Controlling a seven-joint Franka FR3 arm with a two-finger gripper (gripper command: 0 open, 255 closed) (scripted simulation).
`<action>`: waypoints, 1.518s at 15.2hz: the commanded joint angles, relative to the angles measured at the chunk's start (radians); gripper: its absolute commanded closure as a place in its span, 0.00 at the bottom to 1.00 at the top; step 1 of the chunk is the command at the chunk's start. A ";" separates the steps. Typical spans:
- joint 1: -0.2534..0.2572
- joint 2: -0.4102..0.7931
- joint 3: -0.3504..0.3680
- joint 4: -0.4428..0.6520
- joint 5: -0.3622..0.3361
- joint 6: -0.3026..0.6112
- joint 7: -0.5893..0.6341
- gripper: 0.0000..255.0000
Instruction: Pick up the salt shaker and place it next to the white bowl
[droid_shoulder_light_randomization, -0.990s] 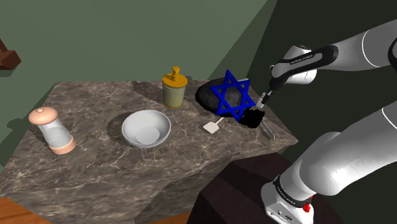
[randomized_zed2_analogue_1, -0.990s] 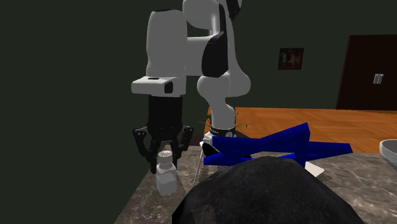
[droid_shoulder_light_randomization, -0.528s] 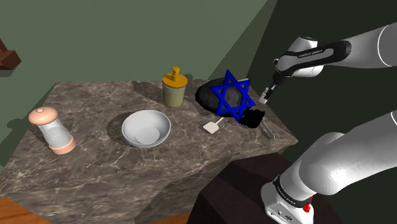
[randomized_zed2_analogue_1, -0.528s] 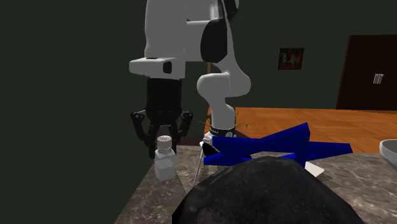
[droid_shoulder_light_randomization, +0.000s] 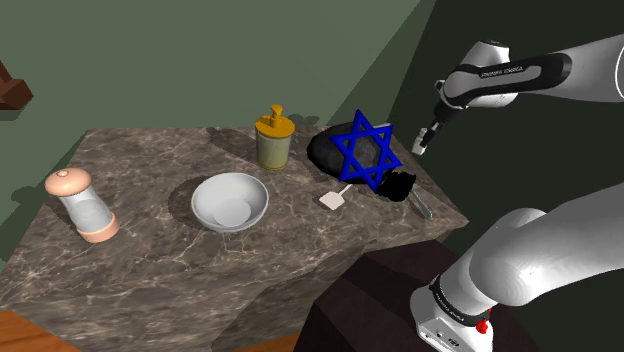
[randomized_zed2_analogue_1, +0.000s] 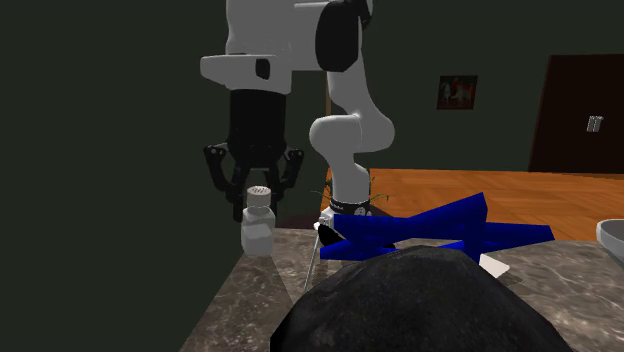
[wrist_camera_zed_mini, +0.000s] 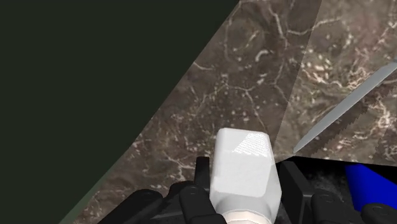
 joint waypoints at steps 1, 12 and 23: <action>-0.002 -0.013 0.008 0.020 -0.002 -0.033 0.002 1.00; -0.005 -0.066 0.050 0.128 -0.002 -0.192 0.010 1.00; -0.004 -0.266 0.275 -0.047 -0.024 -0.256 0.257 1.00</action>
